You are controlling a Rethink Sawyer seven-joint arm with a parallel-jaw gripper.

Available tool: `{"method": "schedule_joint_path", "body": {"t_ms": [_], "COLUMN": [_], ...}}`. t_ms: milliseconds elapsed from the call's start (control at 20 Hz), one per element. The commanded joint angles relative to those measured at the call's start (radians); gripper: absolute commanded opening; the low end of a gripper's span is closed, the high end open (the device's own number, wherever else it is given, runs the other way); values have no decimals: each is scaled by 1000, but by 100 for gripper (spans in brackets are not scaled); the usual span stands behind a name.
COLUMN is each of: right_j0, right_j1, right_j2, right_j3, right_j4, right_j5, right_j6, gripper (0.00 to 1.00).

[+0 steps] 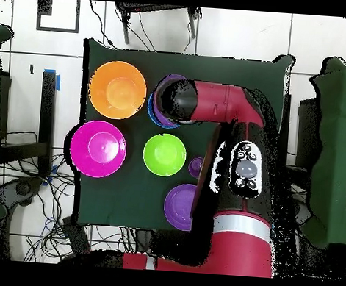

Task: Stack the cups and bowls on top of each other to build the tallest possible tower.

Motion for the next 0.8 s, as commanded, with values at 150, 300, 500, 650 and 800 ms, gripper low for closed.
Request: {"method": "schedule_joint_path", "body": {"t_ms": [150,300,500,650,800], "right_j0": [-15,-15,3,27,45], "right_j1": [-6,-9,-10,-9,-5], "right_j2": [99,98,80,64,53], "right_j3": [67,74,64,50,40], "right_j4": [-14,-18,-24,-26,-23], "right_j5": [-34,-37,-15,8,14], "right_j6": [-27,-27,-11,11,35], "gripper": [0,0,0,0,0]}}
